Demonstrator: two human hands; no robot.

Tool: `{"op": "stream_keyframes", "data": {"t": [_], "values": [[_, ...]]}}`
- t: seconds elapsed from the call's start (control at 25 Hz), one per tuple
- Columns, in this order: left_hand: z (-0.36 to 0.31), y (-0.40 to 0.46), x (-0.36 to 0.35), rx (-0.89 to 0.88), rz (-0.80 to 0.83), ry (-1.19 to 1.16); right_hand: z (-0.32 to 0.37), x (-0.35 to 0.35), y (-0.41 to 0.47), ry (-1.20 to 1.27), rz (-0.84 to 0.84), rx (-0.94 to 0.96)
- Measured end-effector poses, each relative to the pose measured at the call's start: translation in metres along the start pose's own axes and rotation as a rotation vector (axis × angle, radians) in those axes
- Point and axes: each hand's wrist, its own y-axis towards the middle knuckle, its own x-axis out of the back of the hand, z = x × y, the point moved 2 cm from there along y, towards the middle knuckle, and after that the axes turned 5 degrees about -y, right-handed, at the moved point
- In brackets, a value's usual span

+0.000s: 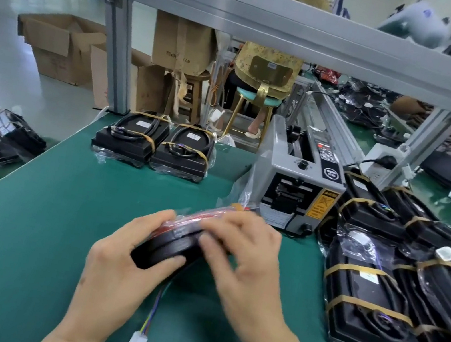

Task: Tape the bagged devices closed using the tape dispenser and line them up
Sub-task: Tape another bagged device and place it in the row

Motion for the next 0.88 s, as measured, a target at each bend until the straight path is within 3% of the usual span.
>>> {"op": "stream_keyframes", "data": {"t": [0.08, 0.2, 0.44, 0.64, 0.76, 0.88], "values": [[0.001, -0.001, 0.0, 0.004, -0.038, 0.01, -0.03, 0.017, 0.008, 0.244, -0.186, -0.413], [0.0, -0.003, -0.004, -0.002, -0.047, 0.024, -0.082, 0.033, 0.026, 0.275, -0.308, -0.873], [-0.002, -0.009, -0.005, -0.049, -0.044, 0.073, -0.128, 0.014, 0.054, 0.179, -0.306, -1.101], [-0.007, -0.015, -0.007, -0.122, -0.043, 0.19, -0.104, 0.026, 0.062, 0.143, -0.275, -1.084], [-0.008, -0.018, -0.009, -0.155, -0.066, 0.234, -0.034, 0.031, 0.041, 0.383, -0.139, -0.724], [-0.015, -0.018, -0.014, -0.2, -0.099, 0.259, 0.031, 0.025, 0.006, 0.306, 0.086, -0.393]]}}
